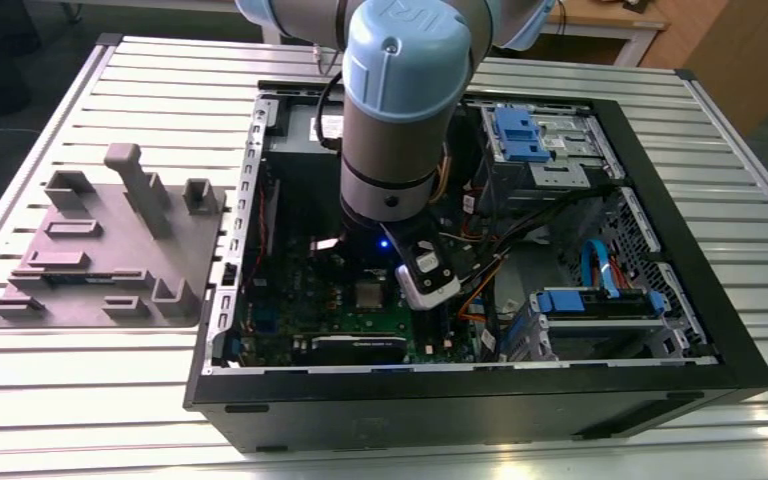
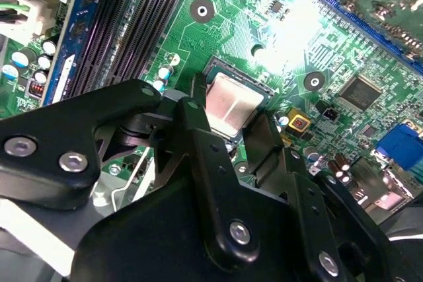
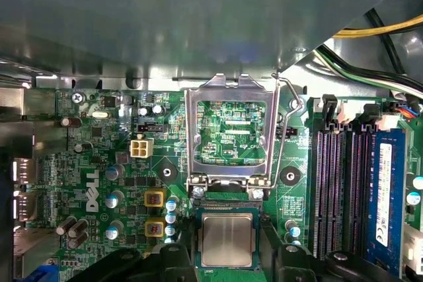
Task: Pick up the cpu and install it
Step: 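Place the cpu into insertion slot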
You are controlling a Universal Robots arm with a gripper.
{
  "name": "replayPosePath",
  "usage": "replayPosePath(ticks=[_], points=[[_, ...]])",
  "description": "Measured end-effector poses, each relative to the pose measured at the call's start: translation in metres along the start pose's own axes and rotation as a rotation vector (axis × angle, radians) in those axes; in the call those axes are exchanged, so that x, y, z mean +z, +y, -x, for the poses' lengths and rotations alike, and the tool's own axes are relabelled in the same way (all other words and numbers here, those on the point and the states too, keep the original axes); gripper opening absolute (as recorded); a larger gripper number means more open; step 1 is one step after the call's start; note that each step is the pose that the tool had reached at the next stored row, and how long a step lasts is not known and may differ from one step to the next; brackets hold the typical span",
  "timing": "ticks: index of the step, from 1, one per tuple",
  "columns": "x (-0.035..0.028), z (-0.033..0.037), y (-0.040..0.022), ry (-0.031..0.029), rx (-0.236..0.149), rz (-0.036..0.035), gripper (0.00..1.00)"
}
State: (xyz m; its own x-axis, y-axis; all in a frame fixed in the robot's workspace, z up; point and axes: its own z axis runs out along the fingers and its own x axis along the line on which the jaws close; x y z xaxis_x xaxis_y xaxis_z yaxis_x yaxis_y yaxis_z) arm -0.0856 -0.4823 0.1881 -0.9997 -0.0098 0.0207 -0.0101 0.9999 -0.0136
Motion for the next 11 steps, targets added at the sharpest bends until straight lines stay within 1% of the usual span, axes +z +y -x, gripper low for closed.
replayPosePath(ticks=[10, 11], points=[[0.0005, -0.0001, 0.0001, 0.0000, 0.000, 0.0003, 0.48], [0.0005, 0.0000, 0.0001, -0.0001, 0.000, 0.0003, 0.55]])
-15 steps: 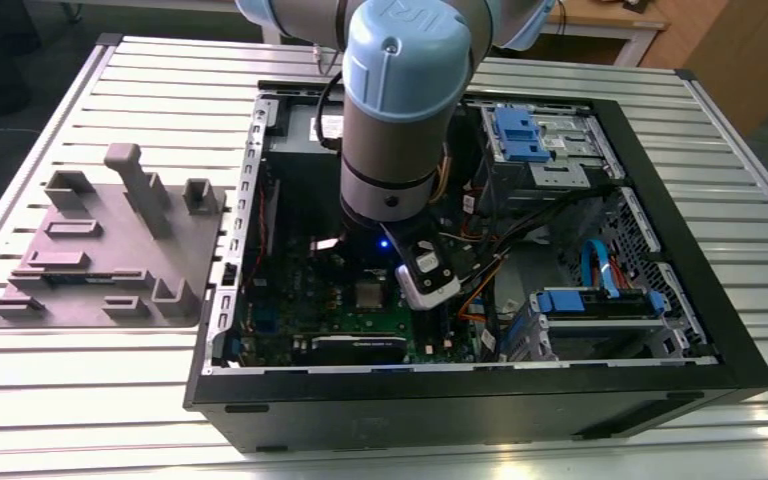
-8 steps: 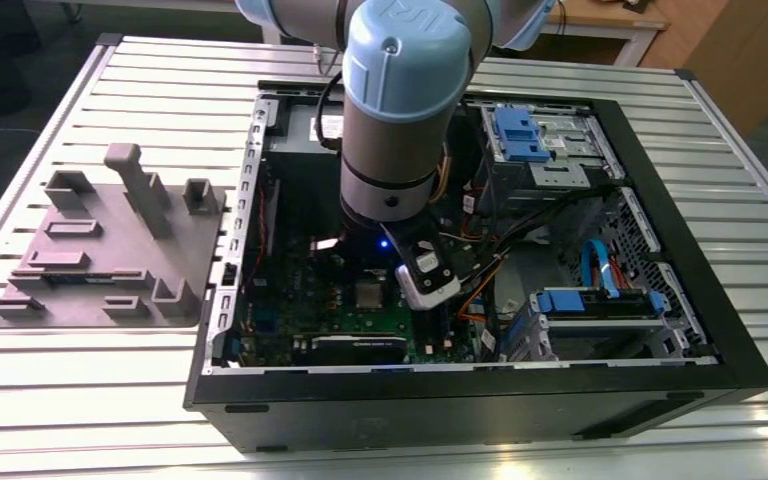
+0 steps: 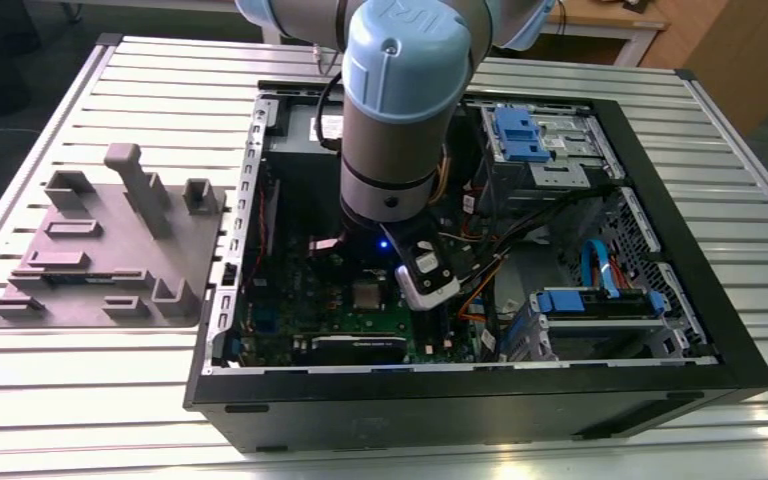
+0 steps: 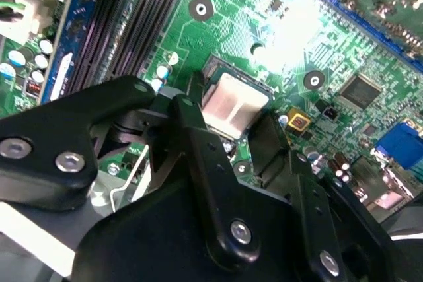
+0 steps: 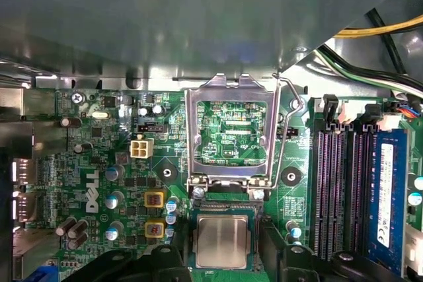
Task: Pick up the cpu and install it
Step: 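Place the cpu into insertion slot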
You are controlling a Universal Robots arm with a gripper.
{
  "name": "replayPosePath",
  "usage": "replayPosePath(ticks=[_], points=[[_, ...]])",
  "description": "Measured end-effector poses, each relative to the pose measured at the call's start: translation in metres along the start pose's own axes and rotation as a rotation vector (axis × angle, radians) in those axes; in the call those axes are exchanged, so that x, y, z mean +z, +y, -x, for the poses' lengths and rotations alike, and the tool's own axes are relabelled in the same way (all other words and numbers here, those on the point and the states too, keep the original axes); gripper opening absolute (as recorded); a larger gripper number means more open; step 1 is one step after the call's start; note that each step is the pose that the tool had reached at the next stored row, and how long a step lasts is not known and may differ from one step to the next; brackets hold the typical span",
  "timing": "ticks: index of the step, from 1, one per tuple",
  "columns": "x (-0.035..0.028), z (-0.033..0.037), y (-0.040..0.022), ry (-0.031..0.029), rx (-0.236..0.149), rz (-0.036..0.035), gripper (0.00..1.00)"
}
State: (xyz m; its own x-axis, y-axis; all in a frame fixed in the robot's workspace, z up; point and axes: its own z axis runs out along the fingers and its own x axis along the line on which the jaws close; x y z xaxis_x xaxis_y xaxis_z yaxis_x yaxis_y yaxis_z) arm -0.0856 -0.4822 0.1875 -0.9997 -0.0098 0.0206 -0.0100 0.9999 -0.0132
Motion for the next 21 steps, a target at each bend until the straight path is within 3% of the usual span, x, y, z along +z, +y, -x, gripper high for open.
replayPosePath(ticks=[6, 8, 21], points=[[-0.0005, 0.0004, 0.0000, 0.0003, 0.000, -0.0002, 0.55], [-0.0007, 0.0004, -0.0001, 0.0007, 0.000, -0.0005, 0.48], [-0.0006, 0.0005, -0.0001, 0.0004, 0.003, 0.0040, 0.47]])
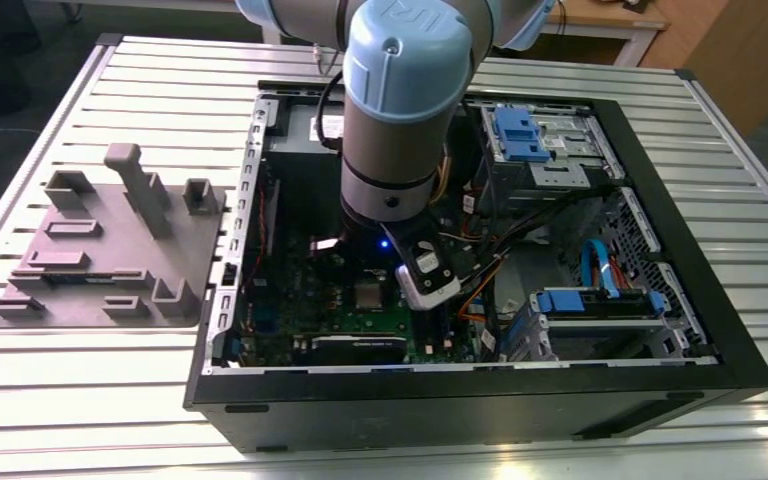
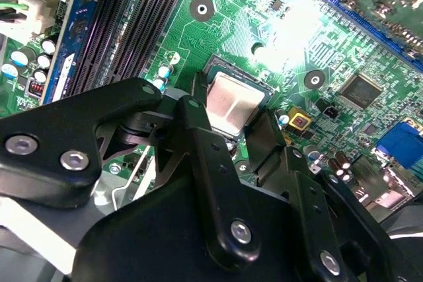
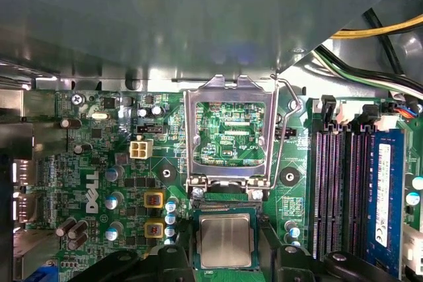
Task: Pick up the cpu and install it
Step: 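Place the cpu into insertion slot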
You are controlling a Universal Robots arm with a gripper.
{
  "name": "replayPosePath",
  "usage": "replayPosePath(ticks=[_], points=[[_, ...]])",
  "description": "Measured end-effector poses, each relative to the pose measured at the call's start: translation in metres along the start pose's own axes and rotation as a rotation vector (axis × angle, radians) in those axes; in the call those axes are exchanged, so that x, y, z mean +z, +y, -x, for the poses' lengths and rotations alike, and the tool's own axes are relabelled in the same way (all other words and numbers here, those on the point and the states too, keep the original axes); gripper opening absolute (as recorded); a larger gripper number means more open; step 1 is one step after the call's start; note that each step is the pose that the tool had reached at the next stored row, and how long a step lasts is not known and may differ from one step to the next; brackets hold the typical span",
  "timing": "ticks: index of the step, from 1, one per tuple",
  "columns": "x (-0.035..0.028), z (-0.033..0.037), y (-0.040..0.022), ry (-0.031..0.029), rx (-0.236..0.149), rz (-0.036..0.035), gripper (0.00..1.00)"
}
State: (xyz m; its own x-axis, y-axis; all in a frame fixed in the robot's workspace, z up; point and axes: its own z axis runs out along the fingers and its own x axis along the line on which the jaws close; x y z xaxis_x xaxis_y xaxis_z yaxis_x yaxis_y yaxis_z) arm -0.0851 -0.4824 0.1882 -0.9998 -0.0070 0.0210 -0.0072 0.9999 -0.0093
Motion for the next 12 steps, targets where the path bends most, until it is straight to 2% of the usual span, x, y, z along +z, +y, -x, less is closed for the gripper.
replayPosePath(ticks=[12], points=[[-0.0015, 0.0000, 0.0001, -0.0003, 0.000, 0.0007, 0.47]])
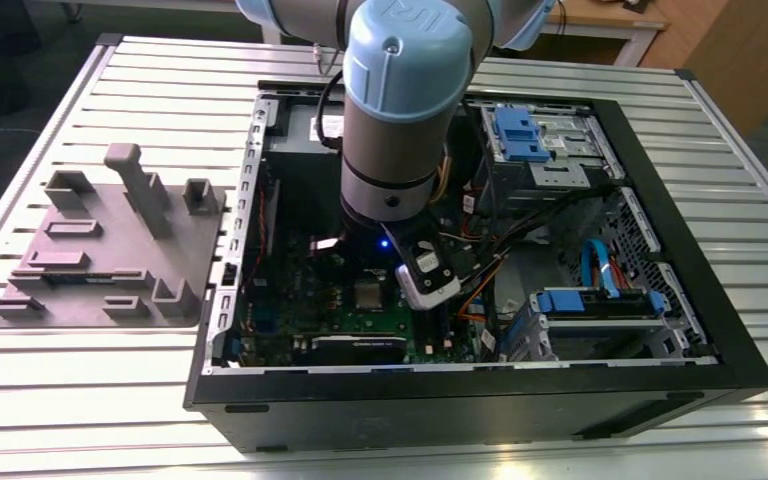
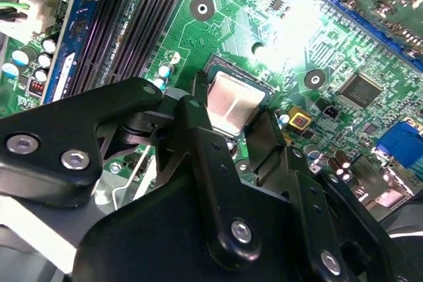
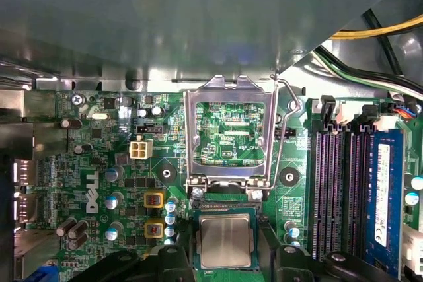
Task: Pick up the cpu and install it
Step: 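Place the cpu into insertion slot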
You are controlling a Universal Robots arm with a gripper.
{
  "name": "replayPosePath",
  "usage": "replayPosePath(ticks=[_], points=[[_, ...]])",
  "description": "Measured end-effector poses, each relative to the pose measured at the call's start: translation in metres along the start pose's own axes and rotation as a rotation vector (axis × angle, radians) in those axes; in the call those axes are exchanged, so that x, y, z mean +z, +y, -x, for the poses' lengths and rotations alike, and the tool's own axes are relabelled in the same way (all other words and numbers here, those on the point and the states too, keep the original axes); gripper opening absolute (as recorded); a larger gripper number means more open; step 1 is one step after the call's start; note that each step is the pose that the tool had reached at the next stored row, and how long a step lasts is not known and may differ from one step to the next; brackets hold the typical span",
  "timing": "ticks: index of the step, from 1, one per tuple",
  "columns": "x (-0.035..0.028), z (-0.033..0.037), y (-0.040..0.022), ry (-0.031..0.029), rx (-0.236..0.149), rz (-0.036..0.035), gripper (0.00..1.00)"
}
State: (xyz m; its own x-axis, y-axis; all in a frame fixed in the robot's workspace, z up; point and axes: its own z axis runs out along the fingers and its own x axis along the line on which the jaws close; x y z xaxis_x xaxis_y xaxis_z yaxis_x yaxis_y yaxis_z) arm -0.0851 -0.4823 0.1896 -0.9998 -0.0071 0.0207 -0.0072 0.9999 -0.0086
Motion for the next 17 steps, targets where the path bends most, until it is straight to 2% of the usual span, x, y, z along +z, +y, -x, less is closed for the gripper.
replayPosePath(ticks=[17], points=[[-0.0005, -0.0010, -0.0007, 0.0005, 0.021, 0.0015, 0.47]])
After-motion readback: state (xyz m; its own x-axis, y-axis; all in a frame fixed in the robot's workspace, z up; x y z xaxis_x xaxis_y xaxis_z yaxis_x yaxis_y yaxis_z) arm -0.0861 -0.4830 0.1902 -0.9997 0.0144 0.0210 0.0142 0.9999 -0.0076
